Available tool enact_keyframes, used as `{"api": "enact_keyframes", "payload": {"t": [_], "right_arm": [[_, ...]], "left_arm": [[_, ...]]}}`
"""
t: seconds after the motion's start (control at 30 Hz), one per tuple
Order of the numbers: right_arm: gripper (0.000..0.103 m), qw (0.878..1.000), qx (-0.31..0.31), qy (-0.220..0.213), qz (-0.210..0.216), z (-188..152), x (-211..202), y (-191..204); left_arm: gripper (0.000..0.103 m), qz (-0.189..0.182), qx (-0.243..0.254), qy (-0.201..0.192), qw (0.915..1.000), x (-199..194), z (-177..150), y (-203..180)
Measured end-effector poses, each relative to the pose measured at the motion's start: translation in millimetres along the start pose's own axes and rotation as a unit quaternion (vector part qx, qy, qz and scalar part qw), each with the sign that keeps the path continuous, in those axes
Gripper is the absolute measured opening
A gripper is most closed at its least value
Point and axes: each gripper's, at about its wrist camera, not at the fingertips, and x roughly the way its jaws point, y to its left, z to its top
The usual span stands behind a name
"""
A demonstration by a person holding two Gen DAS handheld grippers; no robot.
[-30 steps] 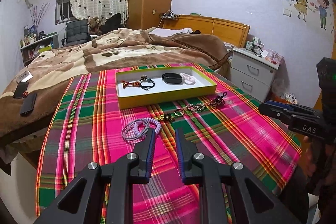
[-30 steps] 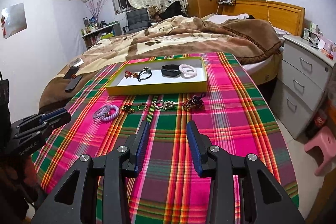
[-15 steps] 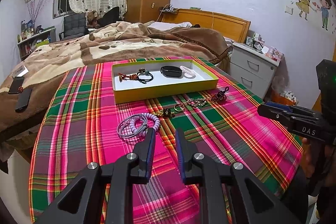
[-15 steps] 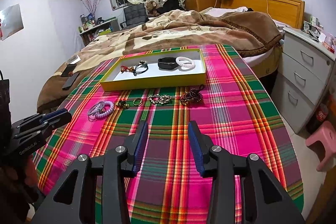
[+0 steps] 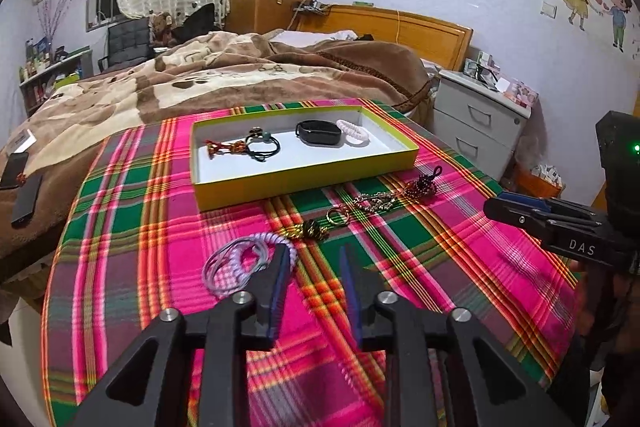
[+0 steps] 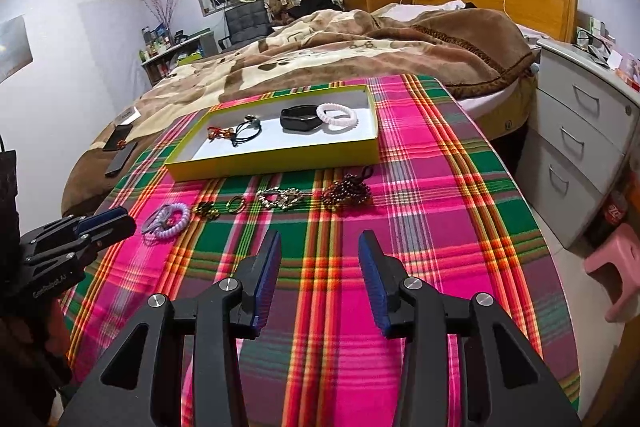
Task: Organize jewelry
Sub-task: 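Withdraw both open tools from the box toward the remaining jewelry, then grasp the gold-and-black charm with the left tool while the right tool grasps the dark beaded bracelet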
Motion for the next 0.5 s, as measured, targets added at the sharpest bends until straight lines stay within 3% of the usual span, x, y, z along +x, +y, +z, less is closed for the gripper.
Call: {"api": "enact_keyframes", "payload": {"t": [0.5], "right_arm": [[0.041,0.999,0.000,0.035,-0.013,25.4,56.8,-18.9]], "left_arm": [[0.027,-0.013,0.019,0.049,0.9986,64.7,19.6,2.2]]}}
